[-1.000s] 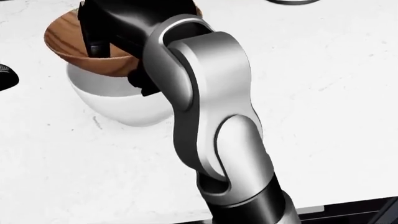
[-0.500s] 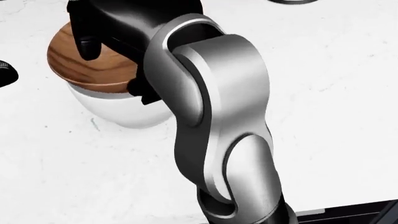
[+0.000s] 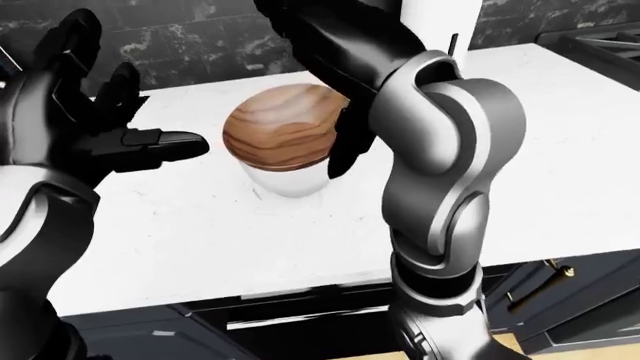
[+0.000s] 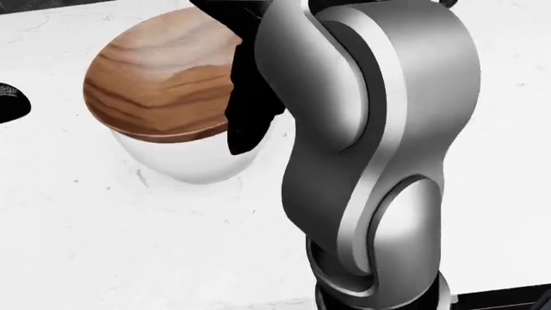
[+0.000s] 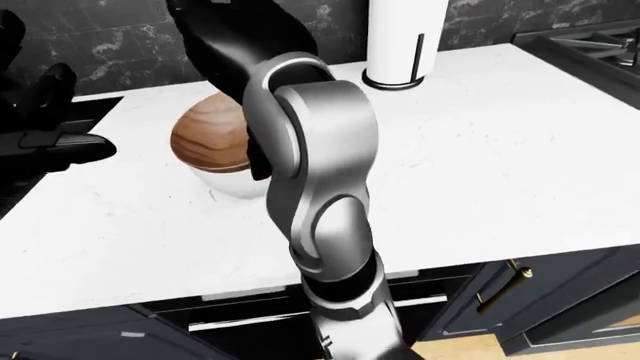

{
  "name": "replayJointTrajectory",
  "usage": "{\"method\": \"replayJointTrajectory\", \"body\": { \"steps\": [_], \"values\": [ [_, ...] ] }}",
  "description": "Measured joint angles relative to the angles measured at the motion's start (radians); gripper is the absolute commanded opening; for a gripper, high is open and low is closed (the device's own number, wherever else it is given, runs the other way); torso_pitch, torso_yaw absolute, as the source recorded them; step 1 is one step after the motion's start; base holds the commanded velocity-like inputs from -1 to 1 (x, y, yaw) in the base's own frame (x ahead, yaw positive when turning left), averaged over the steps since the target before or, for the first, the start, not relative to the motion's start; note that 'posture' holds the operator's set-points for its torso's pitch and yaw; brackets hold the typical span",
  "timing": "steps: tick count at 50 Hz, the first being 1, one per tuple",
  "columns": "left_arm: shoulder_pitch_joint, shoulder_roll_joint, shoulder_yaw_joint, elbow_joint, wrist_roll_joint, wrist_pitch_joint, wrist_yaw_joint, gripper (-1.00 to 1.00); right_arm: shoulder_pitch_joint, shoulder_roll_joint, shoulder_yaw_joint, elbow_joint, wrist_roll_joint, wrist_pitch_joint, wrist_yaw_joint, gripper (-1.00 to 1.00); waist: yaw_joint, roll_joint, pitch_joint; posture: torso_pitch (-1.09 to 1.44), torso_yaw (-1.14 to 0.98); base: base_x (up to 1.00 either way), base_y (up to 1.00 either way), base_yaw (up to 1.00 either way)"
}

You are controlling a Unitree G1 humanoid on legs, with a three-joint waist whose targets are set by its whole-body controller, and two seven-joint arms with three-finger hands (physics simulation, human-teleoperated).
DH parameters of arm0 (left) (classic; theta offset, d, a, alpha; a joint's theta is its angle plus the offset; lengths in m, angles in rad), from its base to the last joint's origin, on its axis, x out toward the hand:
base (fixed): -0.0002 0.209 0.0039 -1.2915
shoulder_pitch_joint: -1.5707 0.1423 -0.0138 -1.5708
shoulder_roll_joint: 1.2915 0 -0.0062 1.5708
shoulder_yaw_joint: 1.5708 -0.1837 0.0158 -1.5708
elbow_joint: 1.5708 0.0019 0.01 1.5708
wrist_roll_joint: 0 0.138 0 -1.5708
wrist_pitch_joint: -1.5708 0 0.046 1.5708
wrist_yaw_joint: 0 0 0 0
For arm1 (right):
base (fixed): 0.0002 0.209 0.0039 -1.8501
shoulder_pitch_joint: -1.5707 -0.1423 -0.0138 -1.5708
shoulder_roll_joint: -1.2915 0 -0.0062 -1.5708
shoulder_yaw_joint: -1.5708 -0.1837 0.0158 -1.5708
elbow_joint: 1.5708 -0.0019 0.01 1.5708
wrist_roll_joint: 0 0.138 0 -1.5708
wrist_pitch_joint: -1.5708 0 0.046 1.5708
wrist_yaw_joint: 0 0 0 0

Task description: Stack the bowls from largest to smallest.

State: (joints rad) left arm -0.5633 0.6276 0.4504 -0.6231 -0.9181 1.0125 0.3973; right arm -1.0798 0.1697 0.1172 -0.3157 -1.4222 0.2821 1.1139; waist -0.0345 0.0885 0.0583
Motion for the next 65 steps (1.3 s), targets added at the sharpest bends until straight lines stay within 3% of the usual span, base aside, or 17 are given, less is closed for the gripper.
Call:
{"method": "replayJointTrajectory", "body": {
  "steps": [6,11,14,25,26,31,35,43,45,48,50,53,55,56,58,62,65],
  "values": [
    [-0.025,0.019,0.004,-0.043,-0.057,0.015,0.04,1.0,0.001,-0.03,-0.013,-0.028,0.006,0.018,-0.007,1.0,0.022,-0.041,-0.012,0.0,0.0,-0.01,0.3,0.0],
    [-0.034,0.05,0.024,-0.05,-0.112,0.024,0.083,1.0,-0.012,-0.039,-0.009,-0.045,0.004,0.029,0.007,1.0,0.019,0.026,-0.001,0.0,0.0,-0.01,0.3,0.0],
    [-0.02,0.061,0.028,-0.046,-0.143,0.031,0.114,1.0,0.0,-0.04,0.003,-0.033,0.007,0.034,0.022,1.0,0.021,0.017,0.015,0.0,0.0,-0.01,0.31,0.0],
    [-0.035,0.102,0.021,-0.048,-0.198,0.0,0.145,1.0,-0.036,-0.058,-0.012,-0.054,0.004,0.045,0.034,1.0,-0.002,-0.071,-0.014,0.0,0.0,-0.13,0.32,0.0],
    [-0.031,0.097,0.016,-0.05,-0.204,-0.001,0.146,1.0,-0.027,-0.062,-0.015,-0.055,0.005,0.046,0.035,1.0,-0.006,-0.06,-0.011,0.0,0.0,-0.32,0.38,0.0],
    [-0.022,0.11,-0.001,-0.044,-0.231,0.005,0.146,1.0,-0.022,-0.068,-0.035,-0.031,-0.002,0.065,0.047,1.0,0.022,-0.085,-0.017,0.0,0.0,-0.52,0.43,0.0],
    [-0.03,0.121,0.013,-0.049,-0.237,-0.009,0.158,1.0,-0.031,-0.069,-0.024,-0.057,0.0,0.061,0.044,1.0,0.048,-0.063,-0.007,0.0,0.0,-0.72,0.48,0.0],
    [-0.024,0.142,0.012,-0.038,-0.263,-0.02,0.169,1.0,0.017,-0.08,-0.033,-0.083,-0.007,0.068,0.065,1.0,0.065,0.023,0.012,0.0,0.0,-0.68,0.63,0.12],
    [-0.024,0.134,-0.001,-0.027,-0.267,-0.021,0.171,1.0,0.032,-0.08,-0.036,-0.09,-0.01,0.07,0.064,1.0,0.09,0.085,0.018,0.0,0.0,-0.36,0.0,1.0],
    [-0.016,0.148,0.003,-0.018,-0.267,-0.008,0.178,1.0,0.045,-0.077,-0.018,-0.077,-0.004,0.07,0.077,1.0,0.109,0.104,-0.008,0.0,0.0,-0.32,0.0,1.0],
    [-0.035,0.16,0.019,-0.026,-0.271,-0.015,0.184,1.0,0.032,-0.079,-0.019,-0.089,-0.003,0.068,0.079,1.0,0.114,0.083,-0.013,0.0,0.0,-0.32,0.0,1.0],
    [-0.048,0.172,0.03,-0.033,-0.278,-0.034,0.191,1.0,0.021,-0.082,-0.023,-0.115,-0.004,0.065,0.074,1.0,0.116,0.021,0.001,0.0,0.0,-0.31,0.0,1.0],
    [-0.057,0.18,0.022,-0.023,-0.282,-0.038,0.192,1.0,0.012,-0.087,-0.031,-0.11,-0.007,0.069,0.073,1.0,0.08,-0.06,-0.018,0.0,0.0,-0.31,0.0,1.0],
    [-0.053,0.177,0.022,-0.026,-0.285,-0.04,0.194,1.0,0.017,-0.091,-0.033,-0.11,-0.009,0.071,0.074,1.0,0.07,-0.084,-0.031,0.0,0.0,-0.31,0.0,1.0],
    [-0.034,0.164,0.01,-0.034,-0.291,-0.037,0.194,1.0,0.035,-0.093,-0.035,-0.124,-0.018,0.076,0.084,1.0,0.07,-0.059,-0.025,0.0,0.0,-0.31,0.0,1.0],
    [-0.025,0.167,0.01,-0.02,-0.286,-0.029,0.192,1.0,0.047,-0.089,-0.02,-0.11,-0.02,0.062,0.086,1.0,0.068,0.027,0.0,0.0,0.0,-0.31,0.0,1.0],
    [-0.009,0.162,0.017,-0.012,-0.272,-0.025,0.196,1.0,0.079,-0.084,-0.008,-0.07,-0.01,0.058,0.088,1.0,0.098,0.033,-0.004,0.0,0.0,-0.22,0.0,1.0]
  ]
}}
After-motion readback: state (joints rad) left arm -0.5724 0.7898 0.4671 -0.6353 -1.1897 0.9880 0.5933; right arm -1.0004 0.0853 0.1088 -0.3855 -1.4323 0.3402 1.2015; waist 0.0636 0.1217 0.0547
